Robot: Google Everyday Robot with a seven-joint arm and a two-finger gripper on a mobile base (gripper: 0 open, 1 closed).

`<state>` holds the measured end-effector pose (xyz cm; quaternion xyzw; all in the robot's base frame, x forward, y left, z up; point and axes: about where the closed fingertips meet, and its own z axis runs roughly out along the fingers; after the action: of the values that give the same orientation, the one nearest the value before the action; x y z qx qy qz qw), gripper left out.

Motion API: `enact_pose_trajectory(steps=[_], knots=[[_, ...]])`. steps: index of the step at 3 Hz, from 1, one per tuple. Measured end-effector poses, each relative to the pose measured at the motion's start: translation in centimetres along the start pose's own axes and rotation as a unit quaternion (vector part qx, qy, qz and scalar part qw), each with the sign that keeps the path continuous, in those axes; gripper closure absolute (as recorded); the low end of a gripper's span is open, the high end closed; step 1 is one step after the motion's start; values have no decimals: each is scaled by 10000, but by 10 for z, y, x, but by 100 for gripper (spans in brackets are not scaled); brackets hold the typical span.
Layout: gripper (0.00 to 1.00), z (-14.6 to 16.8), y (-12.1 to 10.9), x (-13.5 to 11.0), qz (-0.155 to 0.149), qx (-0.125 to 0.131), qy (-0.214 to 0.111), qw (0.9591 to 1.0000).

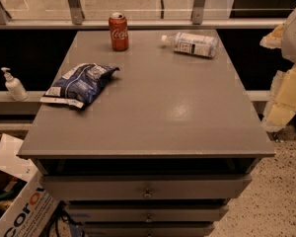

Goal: Move blue plastic bottle near blue chip bag

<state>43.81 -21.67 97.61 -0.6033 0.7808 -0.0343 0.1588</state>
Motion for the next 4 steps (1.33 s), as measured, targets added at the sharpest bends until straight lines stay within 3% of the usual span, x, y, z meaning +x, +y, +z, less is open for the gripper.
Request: enact_pose_trajectory(steps=[2,3,4], knots=[[0,2,-3,-1,17,23,-35,10000],[0,29,-32,-12,232,192,-408,9987],[0,57,-62,-21,445,278,-891,9946]])
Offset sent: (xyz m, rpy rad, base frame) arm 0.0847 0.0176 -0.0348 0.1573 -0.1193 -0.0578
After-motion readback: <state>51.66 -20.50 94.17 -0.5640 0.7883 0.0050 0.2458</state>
